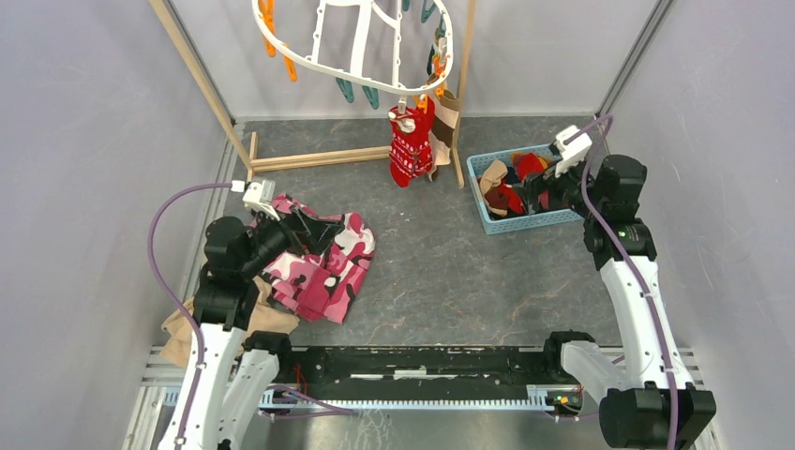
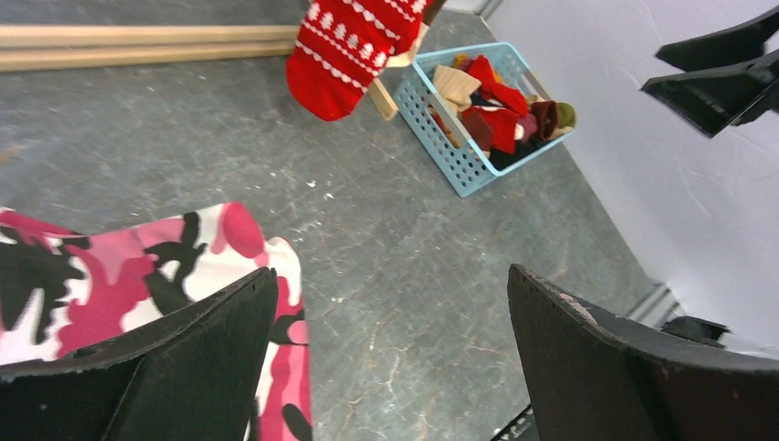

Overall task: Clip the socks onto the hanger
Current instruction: Pick up the sock from the bin.

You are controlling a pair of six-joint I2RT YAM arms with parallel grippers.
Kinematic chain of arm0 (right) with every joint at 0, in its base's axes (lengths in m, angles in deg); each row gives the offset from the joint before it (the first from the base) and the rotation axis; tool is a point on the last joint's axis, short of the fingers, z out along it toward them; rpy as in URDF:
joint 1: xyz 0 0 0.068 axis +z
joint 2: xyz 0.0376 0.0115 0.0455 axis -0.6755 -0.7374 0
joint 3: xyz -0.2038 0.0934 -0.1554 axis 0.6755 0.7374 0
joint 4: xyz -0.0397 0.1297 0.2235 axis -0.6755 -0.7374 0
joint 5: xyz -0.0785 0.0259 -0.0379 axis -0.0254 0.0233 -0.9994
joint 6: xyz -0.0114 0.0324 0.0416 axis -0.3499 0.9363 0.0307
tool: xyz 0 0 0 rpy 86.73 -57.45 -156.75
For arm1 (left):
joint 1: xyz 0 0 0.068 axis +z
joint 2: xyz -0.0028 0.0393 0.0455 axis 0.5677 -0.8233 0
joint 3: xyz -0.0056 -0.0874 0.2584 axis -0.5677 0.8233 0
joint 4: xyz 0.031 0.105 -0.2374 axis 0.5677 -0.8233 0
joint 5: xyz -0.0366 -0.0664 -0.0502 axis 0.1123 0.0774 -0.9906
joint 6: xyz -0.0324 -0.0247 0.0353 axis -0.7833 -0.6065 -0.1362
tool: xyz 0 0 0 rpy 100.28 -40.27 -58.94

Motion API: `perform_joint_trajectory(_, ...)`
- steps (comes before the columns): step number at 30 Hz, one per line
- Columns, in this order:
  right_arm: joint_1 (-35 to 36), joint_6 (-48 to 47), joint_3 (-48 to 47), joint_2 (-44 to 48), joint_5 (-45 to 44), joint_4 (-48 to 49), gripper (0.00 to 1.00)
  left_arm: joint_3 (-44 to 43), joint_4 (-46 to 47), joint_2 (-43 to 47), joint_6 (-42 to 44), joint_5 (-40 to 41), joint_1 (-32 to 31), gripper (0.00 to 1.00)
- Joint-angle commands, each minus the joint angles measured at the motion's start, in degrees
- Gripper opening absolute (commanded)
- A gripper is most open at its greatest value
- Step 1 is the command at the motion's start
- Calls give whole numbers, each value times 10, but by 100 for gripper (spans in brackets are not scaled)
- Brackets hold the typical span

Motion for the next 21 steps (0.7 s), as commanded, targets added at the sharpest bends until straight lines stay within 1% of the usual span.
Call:
perform_joint_trajectory(1,45,-166,21,-7,174,-30,98,3,52,-48,-25,74,-122,100)
perform_joint_trajectory(2,57,-205,24,-12,189,-49,98,0,50,-66,-17,131,-186,100)
perform_joint_trajectory(3,67,-221,29,-16,194,-55,98,-6,49,-87,-8,197,-275,100)
perform_joint_trajectory(5,76,-243,46,-20,202,-50,98,-8,58,-120,6,301,-381,100)
perform_joint_trajectory(6,78,-256,54,-19,208,-46,98,-4,70,-130,10,331,-411,100)
perform_joint_trajectory(7,80,-265,64,-19,211,-41,98,4,86,-134,11,338,-422,100)
perform_joint_trajectory(8,82,-279,70,-22,221,-42,98,28,128,-131,14,328,-429,100)
perform_joint_trajectory(10,83,-299,78,-37,238,-40,98,81,226,-111,21,316,-431,100)
perform_joint_trajectory(12,84,-272,90,-54,248,-16,98,135,316,-91,36,306,-430,100)
perform_joint_trajectory(14,83,-249,102,-59,253,9,98,167,372,-83,39,307,-423,100)
perform_joint_trajectory(15,84,-231,115,-58,252,33,98,169,382,-88,39,305,-412,100)
perform_joint_trajectory(17,83,-208,145,-52,244,78,98,164,393,-108,19,254,-366,100)
perform_joint_trajectory(18,84,-200,155,-49,238,97,98,162,406,-122,1,214,-331,100)
perform_joint_trajectory(19,84,-191,160,-50,227,108,98,163,427,-134,-25,157,-294,100)
perform_joint_trajectory(21,83,-167,159,-59,206,122,98,164,466,-159,-66,103,-229,99)
